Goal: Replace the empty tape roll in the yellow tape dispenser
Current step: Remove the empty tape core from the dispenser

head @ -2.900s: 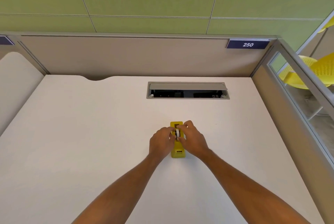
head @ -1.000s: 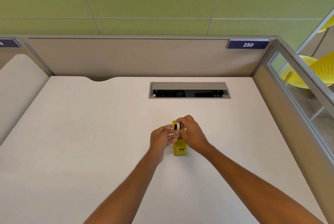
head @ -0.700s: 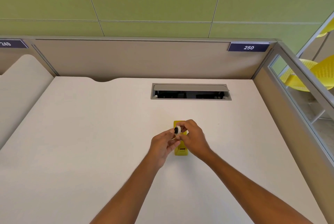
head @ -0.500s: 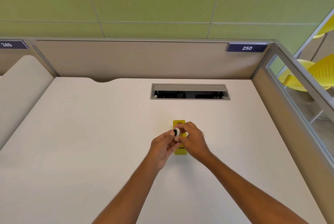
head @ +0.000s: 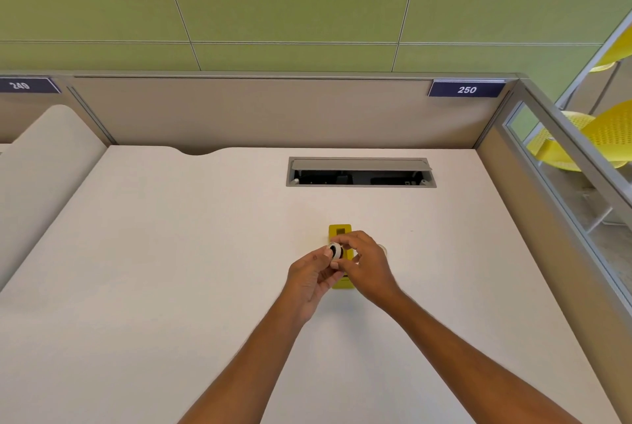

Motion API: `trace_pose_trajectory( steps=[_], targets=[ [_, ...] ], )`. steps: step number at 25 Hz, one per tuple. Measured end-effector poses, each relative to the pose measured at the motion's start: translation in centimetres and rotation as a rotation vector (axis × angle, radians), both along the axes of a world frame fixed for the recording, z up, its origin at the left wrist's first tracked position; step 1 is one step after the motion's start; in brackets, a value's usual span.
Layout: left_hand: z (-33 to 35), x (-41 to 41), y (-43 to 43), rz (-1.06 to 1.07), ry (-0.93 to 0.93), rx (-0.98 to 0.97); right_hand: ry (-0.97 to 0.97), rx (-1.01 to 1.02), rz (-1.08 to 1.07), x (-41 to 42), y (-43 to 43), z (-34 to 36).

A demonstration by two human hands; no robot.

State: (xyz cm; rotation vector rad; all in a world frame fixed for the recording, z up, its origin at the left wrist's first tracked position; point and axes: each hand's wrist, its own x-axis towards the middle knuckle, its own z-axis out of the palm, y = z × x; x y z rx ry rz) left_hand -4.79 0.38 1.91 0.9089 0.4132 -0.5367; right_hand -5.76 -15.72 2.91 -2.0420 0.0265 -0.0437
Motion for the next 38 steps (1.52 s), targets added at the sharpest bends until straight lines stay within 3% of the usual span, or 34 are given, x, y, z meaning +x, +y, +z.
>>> trace_pose_trajectory(
  steps=[15, 28, 38],
  targets=[
    [0.8, -0.2, 0.8, 0.041, 0.152, -0.118, 0.024, -0.053, 0.019, 0.1, 0.4, 0.1],
    [1.5, -0.1, 0.4, 0.033, 0.153, -0.133, 0.021, -0.120, 0.066, -0.2, 0.8, 0.9],
    [-0.6, -0.9, 3.2, 0.067, 0.201, 0.053, 0.041, -0.018, 0.067, 1.2, 2.0, 0.8]
  ],
)
